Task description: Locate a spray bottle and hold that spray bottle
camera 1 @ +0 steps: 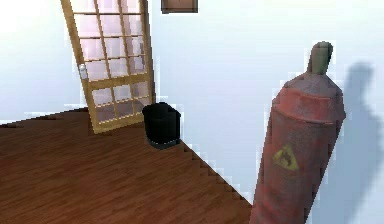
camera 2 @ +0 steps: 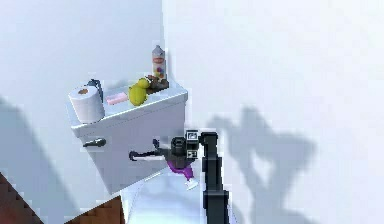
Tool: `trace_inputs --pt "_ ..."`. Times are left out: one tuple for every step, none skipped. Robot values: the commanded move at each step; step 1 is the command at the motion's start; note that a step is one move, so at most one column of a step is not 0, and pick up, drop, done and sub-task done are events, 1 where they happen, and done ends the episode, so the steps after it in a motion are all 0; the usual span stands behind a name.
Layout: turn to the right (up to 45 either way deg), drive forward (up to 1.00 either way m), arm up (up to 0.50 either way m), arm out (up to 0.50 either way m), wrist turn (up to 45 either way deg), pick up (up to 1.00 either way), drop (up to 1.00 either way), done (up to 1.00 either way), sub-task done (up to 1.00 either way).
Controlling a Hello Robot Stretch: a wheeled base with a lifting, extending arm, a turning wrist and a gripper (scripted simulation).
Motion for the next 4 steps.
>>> trace_inputs --pt "0.0 0.00 0.00 0.00 45.0 0.00 0.00 0.00 0.00" --pt "0.0 0.00 0.00 0.00 3.0 0.00 0.00 0.00 0.00" --pt "0.0 0.00 -0.30 0.00 0.0 0.00 0.00 0.00 0.00" --pt "0.0 0.00 0.00 0.00 0.0 1.00 0.00 0.00 0.00"
